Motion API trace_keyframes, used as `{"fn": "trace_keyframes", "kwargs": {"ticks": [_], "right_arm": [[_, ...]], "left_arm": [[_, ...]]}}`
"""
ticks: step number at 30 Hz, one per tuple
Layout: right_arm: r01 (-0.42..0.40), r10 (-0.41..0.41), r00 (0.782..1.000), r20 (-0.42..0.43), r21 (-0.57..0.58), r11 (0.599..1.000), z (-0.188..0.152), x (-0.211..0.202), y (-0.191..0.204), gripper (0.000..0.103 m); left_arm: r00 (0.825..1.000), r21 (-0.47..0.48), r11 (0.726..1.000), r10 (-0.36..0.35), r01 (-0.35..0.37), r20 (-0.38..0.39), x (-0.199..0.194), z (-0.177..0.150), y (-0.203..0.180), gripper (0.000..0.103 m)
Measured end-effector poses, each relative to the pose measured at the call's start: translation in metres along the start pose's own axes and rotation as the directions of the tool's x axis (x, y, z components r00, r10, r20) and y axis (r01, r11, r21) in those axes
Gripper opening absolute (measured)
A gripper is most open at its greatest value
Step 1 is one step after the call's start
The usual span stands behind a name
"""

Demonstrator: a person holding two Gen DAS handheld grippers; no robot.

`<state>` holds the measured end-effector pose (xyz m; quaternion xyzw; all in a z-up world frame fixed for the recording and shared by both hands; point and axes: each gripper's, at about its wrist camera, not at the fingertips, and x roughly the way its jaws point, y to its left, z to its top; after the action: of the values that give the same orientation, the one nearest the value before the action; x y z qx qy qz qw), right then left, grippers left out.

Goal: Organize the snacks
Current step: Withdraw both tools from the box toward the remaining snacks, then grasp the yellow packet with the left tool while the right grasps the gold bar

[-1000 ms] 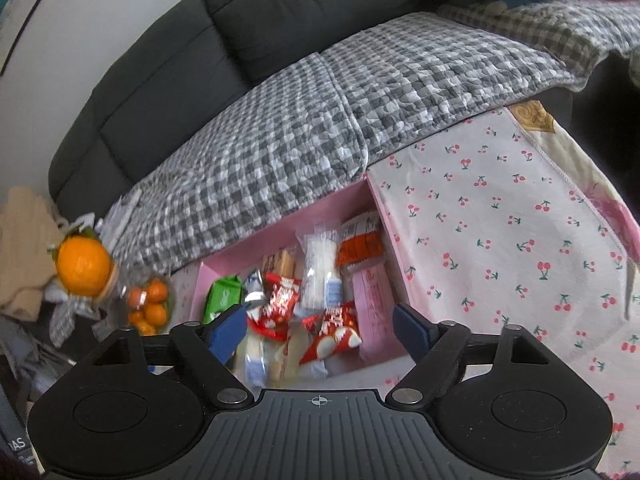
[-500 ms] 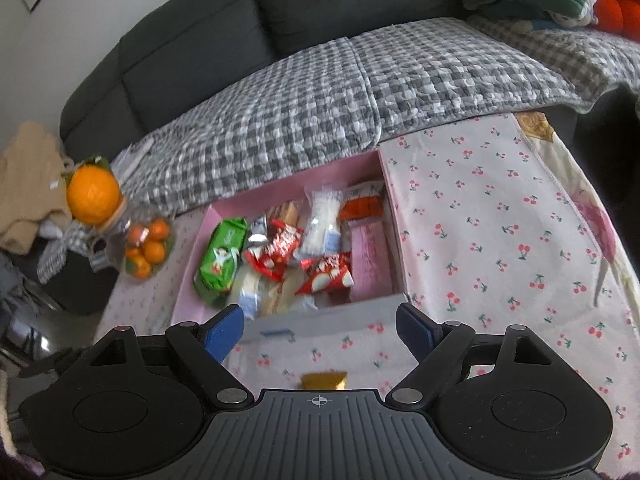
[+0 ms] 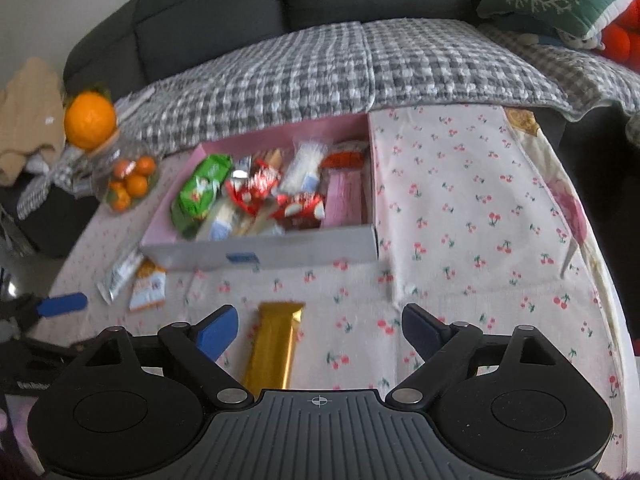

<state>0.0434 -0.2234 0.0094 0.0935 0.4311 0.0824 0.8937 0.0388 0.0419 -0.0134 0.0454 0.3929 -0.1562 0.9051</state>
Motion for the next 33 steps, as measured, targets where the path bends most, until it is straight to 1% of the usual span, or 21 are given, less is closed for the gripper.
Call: {"fn": "trace_keyframes", "kwargs": {"ticks": [4, 6, 10, 12, 15, 21, 24, 26, 28, 29, 32, 33], "right_arm": [[0.003, -0.004, 1.000, -0.029, -0.053, 0.999, -0.012, 0.005, 0.004, 0.091], [0.008, -0.010, 0.999, -0.036, -0.078, 0.997, -0.016, 0.007, 0.004, 0.091], [0.005, -0.009, 0.999, -0.048, -0.090, 0.996, -0.022, 0.007, -0.001, 0.091], [0.008, -0.012, 0.999, -0.050, -0.092, 0.996, -0.024, 0.006, -0.003, 0.091], [0.010, -0.014, 0.999, -0.046, -0.088, 0.996, -0.025, 0.005, -0.007, 0.091], [0.002, -0.006, 0.999, -0.052, -0.059, 0.998, -0.023, 0.006, -0.012, 0.091], [-0.003, 0.000, 0.998, -0.060, -0.058, 0.998, -0.024, 0.008, -0.011, 0.091], [-0.002, -0.001, 0.998, -0.064, -0.059, 0.998, -0.025, 0.010, -0.010, 0.091], [-0.006, 0.001, 0.997, -0.071, -0.060, 0.998, -0.025, 0.013, -0.009, 0.091], [-0.008, 0.003, 0.997, -0.075, -0.063, 0.998, -0.025, 0.015, -0.008, 0.091], [-0.016, 0.010, 0.997, -0.081, -0.082, 0.997, -0.024, 0.019, -0.003, 0.091], [-0.018, 0.011, 0.996, -0.083, -0.088, 0.996, -0.024, 0.021, -0.001, 0.091]], "left_arm": [[0.999, 0.049, 0.998, -0.050, 0.050, -0.005, 0.000, -0.009, -0.008, 0.102], [0.996, 0.088, 0.992, -0.091, 0.092, -0.011, 0.001, -0.014, -0.015, 0.102], [0.978, 0.180, 0.961, -0.205, 0.209, -0.041, 0.005, -0.026, -0.035, 0.102], [0.971, 0.206, 0.949, -0.228, 0.237, -0.066, 0.007, -0.030, -0.045, 0.102], [0.964, 0.212, 0.942, -0.241, 0.260, -0.111, 0.009, -0.034, -0.060, 0.102], [0.947, 0.193, 0.933, -0.274, 0.304, -0.169, 0.011, -0.036, -0.092, 0.102], [0.944, 0.174, 0.940, -0.256, 0.294, -0.209, 0.020, -0.039, -0.101, 0.102], [0.949, 0.175, 0.948, -0.227, 0.267, -0.216, 0.022, -0.042, -0.105, 0.102], [0.957, 0.194, 0.949, -0.207, 0.247, -0.203, 0.021, -0.044, -0.107, 0.097], [0.958, 0.199, 0.949, -0.204, 0.244, -0.201, 0.020, -0.045, -0.106, 0.095], [0.960, 0.197, 0.949, -0.211, 0.246, -0.182, 0.017, -0.044, -0.102, 0.082], [0.959, 0.196, 0.948, -0.215, 0.250, -0.183, 0.016, -0.044, -0.100, 0.080]]}}
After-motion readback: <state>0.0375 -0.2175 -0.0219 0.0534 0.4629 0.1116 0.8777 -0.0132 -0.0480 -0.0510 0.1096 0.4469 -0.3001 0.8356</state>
